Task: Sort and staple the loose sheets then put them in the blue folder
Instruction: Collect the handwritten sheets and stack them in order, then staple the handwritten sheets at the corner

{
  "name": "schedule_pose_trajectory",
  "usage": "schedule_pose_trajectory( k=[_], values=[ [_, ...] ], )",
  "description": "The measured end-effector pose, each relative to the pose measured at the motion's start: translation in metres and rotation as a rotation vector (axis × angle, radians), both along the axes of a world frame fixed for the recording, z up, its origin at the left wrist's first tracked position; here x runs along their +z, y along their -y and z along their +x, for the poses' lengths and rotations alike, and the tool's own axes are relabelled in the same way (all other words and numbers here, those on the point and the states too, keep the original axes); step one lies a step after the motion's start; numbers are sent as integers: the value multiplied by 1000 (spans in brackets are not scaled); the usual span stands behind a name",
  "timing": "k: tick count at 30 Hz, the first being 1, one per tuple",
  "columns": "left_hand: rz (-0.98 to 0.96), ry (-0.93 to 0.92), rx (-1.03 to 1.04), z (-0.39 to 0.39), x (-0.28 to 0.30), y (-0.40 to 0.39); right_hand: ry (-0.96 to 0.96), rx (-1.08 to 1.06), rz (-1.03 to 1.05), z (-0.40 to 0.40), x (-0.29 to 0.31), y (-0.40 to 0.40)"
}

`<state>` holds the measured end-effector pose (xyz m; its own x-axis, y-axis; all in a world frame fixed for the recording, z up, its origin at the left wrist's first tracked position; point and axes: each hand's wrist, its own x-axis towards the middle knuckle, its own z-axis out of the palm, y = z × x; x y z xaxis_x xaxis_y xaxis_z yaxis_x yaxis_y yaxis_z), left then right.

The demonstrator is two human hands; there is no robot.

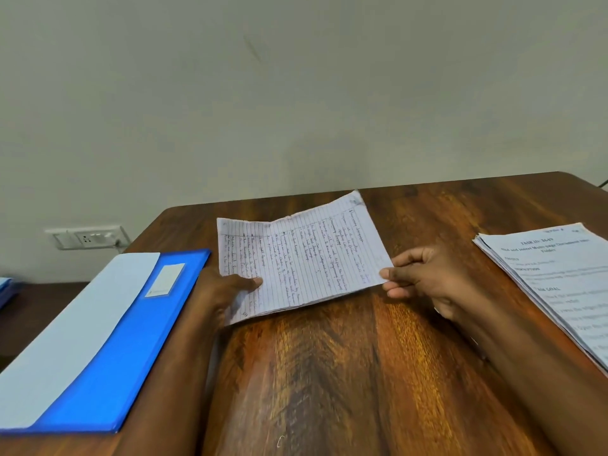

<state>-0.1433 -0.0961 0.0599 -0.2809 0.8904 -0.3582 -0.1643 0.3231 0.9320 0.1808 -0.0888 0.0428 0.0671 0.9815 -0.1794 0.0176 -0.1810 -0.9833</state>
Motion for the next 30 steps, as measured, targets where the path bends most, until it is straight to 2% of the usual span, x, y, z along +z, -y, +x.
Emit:
schedule_pose_trajectory(
  k=[2,5,7,8,10,12,13,15,19,23,25,27,30],
  values=[
    [-33,-157,33,3,-3,2,-18,-3,-25,-2,0,2],
    [5,-781,83,8,-7,4,-31,-1,-51,-10,-1,5],
    [116,-1043,65,20,-6,12,-37,5,-64,-13,-1,7],
    [236,-1060,15,32,-6,18,-44,12,-72,-14,-1,7],
    [554,-1016,-219,61,-12,30,-66,24,-97,-17,1,8],
    [697,-1144,-504,86,-26,35,-84,29,-123,-18,1,9],
    [741,-1244,-585,94,-36,33,-91,32,-140,-19,1,10],
    [850,-1331,-599,104,-47,27,-99,46,-174,-19,3,10],
    [1074,-1399,-471,108,-62,20,-93,78,-241,-19,9,12],
    [1171,-1482,-410,105,-68,19,-27,122,-236,-15,14,14],
    [1200,-1519,-414,107,-69,19,70,152,-195,-9,19,16],
    [1205,-1516,-409,107,-69,19,286,173,-108,1,28,18],
    [1192,-1500,-418,108,-69,20,955,130,72,25,48,21]
  ],
)
